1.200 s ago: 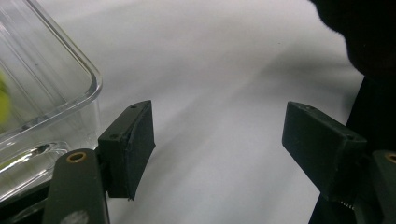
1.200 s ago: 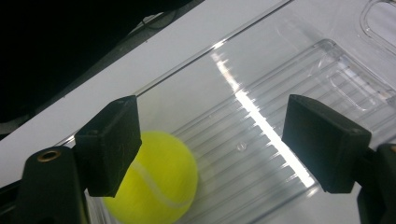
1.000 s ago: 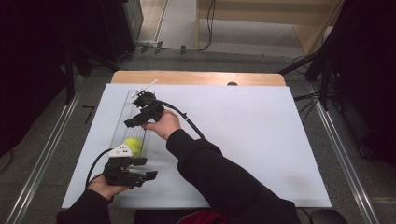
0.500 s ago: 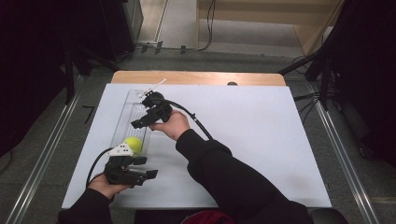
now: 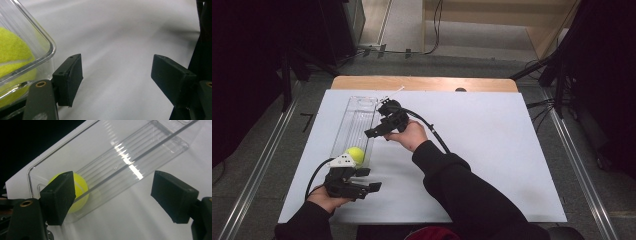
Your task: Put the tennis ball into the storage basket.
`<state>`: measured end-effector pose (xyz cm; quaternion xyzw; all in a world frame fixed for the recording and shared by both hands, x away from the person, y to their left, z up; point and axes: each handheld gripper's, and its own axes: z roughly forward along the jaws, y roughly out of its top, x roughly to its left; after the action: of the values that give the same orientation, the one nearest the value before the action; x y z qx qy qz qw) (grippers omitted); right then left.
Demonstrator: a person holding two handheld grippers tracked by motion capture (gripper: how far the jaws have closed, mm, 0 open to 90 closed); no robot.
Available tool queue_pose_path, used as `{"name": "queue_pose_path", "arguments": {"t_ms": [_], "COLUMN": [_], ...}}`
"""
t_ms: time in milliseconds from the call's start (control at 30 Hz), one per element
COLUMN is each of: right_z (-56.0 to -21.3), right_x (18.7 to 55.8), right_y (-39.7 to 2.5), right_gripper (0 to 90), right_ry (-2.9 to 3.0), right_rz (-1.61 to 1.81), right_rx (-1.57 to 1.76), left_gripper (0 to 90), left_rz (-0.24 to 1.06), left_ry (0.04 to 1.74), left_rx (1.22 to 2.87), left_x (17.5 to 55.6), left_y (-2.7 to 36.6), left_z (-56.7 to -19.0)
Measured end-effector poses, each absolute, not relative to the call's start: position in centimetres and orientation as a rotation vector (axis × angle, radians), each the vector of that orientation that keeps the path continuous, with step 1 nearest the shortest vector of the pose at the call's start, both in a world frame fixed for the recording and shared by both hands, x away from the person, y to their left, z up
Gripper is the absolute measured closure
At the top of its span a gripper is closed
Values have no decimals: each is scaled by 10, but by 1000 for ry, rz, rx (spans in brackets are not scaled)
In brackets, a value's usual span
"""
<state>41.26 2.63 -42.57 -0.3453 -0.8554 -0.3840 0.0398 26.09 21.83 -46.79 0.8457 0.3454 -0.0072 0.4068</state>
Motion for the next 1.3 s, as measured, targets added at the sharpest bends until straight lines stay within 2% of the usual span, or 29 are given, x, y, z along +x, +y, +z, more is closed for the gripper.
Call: {"name": "queue_pose_path", "arguments": {"t_ms": [1300], "right_z": [-432], "right_x": [377], "right_y": [-36], "right_gripper": [178], "right_ry": [-2570], "right_rz": [-1198], "right_rx": [-1020], "left_gripper": [264], "left_rz": [-16], "left_ry": [872], "left_rx": [2149], "left_x": [262], "left_y": [216], "left_z": [-469]}}
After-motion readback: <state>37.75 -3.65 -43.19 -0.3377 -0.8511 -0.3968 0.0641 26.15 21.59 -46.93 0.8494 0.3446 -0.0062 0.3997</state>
